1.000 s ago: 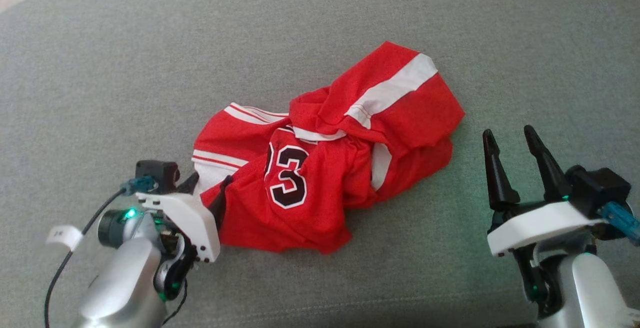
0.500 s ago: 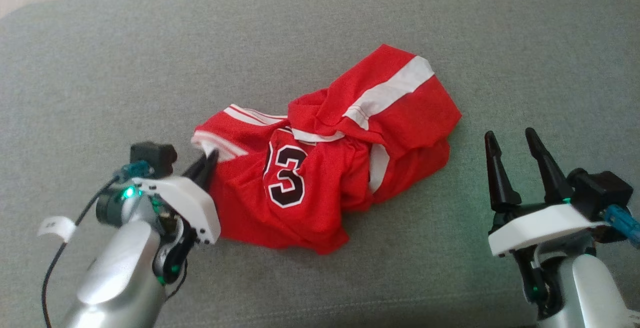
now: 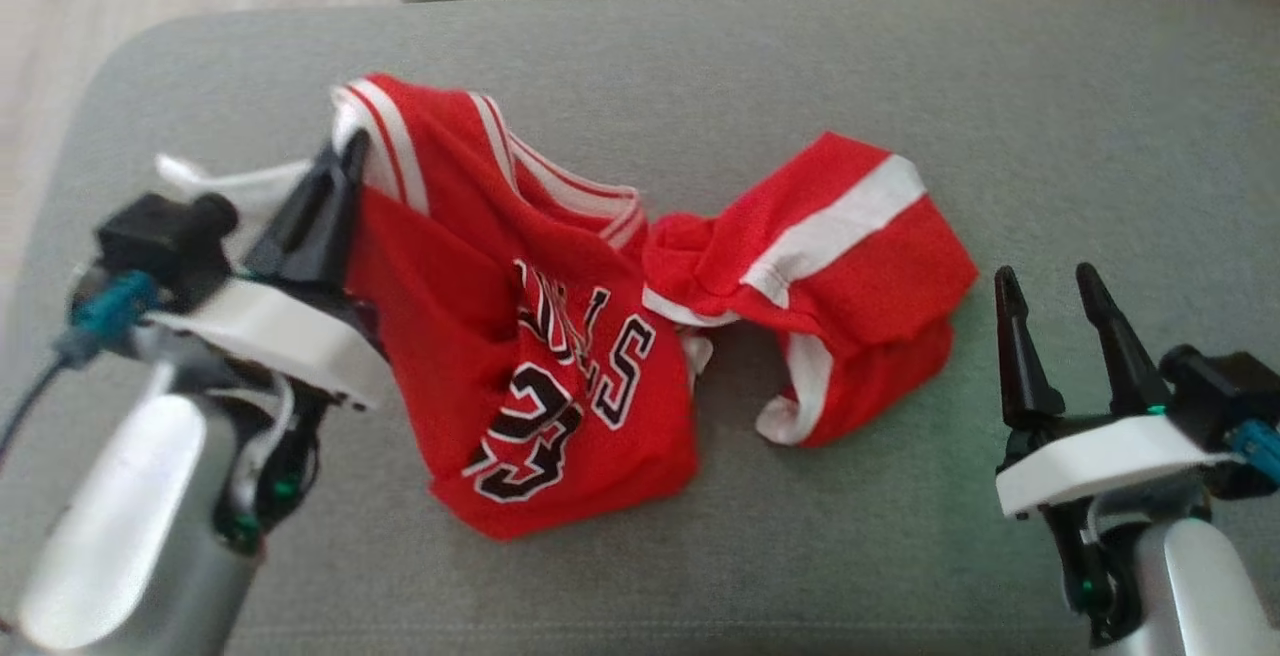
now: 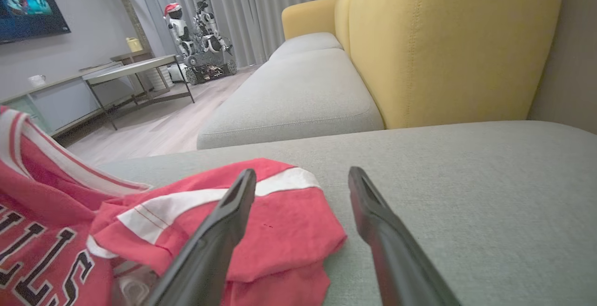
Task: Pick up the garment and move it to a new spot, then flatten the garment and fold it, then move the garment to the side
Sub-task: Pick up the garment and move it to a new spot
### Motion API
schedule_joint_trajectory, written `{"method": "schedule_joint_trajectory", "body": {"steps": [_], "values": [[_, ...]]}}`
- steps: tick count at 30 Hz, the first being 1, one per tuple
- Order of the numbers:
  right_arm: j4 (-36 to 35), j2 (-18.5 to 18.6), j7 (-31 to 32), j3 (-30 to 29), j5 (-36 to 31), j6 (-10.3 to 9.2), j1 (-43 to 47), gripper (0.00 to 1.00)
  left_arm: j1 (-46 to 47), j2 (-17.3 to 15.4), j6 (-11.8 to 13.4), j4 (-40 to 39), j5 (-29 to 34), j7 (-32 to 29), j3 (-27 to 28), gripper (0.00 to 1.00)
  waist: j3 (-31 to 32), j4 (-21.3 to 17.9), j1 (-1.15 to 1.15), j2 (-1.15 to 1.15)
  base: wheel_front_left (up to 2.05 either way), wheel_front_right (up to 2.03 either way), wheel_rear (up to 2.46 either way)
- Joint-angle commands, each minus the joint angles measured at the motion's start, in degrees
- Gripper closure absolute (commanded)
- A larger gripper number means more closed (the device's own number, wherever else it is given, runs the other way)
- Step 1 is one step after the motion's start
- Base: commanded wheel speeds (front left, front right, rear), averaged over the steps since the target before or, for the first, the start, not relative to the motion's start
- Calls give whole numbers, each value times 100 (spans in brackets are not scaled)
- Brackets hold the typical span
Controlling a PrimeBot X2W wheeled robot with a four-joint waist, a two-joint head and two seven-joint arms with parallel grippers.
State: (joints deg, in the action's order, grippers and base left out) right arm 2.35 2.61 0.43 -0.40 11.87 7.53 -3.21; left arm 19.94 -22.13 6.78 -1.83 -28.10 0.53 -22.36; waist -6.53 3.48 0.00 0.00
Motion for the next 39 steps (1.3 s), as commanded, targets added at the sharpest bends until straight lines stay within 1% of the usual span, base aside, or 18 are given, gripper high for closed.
{"method": "schedule_joint_trajectory", "body": {"steps": [1, 5, 7, 11, 15, 19, 24, 28, 31, 35, 39], "values": [[-229, 27, -30, 127, 20, -4, -57, 0, 224, -237, 40, -218, 45, -7, 342, 100, 74, 137, 0, 0, 0, 0, 0], [-290, 27, -14, 99, 24, -4, -4, 0, 351, -554, 191, -603, 100, -220, 614, 100, 112, 451, 0, 0, 0, 0, 0], [-335, 27, -3, 58, 22, -4, 26, 0, 506, -684, 192, -649, 96, -292, 733, 100, 116, 648, 0, 0, 0, 0, 0], [-418, 27, 70, 47, -5, -4, 30, 0, 947, -925, 130, -473, 99, -391, 930, 100, 86, 960, 0, 0, 0, 0, 0], [-492, 27, 144, 59, -55, -4, -15, 0, 1564, -1099, -27, -85, 151, -347, 1027, 100, 20, 1174, 0, 0, 0, 0, 0], [-570, 27, 204, 66, -90, -4, -64, 0, 2240, -1206, -197, 353, 228, -196, 1071, 100, -86, 1268, 0, 0, 0, 0, 0], [-687, 27, 299, 98, -135, -4, -124, 0, 2946, -1339, -307, 1129, 315, 89, 1193, 100, -297, 1261, 0, 0, 0, 0, 0], [-818, 27, 425, 82, -238, -4, -196, 0, 3334, -1452, -379, 1811, 436, 422, 1233, 100, -531, 1201, 0, 0, 0, 0, 0], [-959, 27, 539, 73, -326, -4, -257, 0, 3484, -1378, -426, 2292, 391, 675, 1260, 100, -744, 1158, 0, 0, 0, 0, 0], [-1151, 27, 670, 87, -429, -4, -374, 0, 3438, -1138, -486, 2991, 200, 990, 1310, 100, -1012, 1096, 0, 0, 0, 0, 0], [-1310, 27, 784, 101, -484, -4, -481, 0, 3246, -824, -581, 3746, -93, 1195, 1415, 100, -1249, 1032, 0, 0, 0, 0, 0]]}}
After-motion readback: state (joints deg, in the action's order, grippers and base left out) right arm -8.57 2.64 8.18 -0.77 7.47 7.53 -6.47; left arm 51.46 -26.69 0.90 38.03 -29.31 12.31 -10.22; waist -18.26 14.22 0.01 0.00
